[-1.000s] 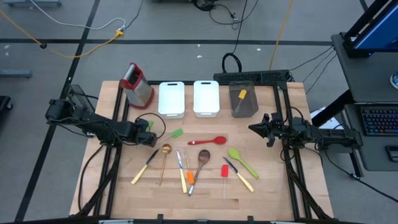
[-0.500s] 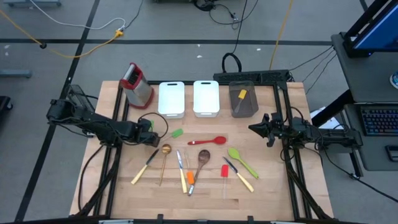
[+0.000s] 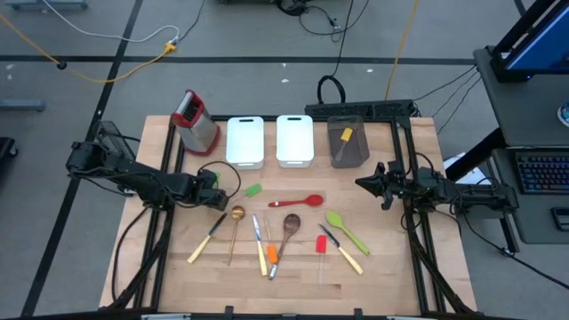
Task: Pick & Place Kitchen Items
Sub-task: Put the green silicone spatula into the black bin
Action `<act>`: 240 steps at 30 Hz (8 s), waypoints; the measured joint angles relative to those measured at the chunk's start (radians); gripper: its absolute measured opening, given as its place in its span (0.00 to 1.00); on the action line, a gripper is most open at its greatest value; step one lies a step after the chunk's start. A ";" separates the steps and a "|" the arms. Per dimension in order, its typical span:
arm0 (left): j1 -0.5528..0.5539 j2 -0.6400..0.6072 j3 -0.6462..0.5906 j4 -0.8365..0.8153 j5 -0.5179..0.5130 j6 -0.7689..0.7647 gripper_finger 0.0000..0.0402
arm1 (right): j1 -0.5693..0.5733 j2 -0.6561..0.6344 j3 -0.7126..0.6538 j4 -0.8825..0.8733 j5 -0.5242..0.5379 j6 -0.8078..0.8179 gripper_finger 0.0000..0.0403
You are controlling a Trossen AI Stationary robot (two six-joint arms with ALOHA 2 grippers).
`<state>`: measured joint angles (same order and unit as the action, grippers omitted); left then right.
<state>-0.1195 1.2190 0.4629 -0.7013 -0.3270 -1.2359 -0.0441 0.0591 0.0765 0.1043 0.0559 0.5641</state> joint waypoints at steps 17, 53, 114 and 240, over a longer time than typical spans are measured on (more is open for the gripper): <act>0.014 -0.169 -0.001 -0.110 -0.058 -0.024 0.00 | 0.000 0.000 0.000 0.000 0.000 0.000 0.00; 0.259 -0.082 0.000 0.057 -0.039 0.090 0.76 | 0.000 0.000 0.000 0.000 0.048 -0.002 0.00; 0.260 0.062 -0.039 0.118 0.021 0.029 0.29 | 0.000 0.000 0.000 -0.001 0.048 -0.001 0.00; 0.177 0.300 0.527 1.464 0.235 0.549 0.05 | 0.000 1.032 0.497 0.657 -0.161 -0.089 0.65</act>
<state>0.0570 1.5192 0.9895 0.7627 -0.0917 -0.6867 -0.0437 1.0906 0.5732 0.7616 -0.1051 0.4747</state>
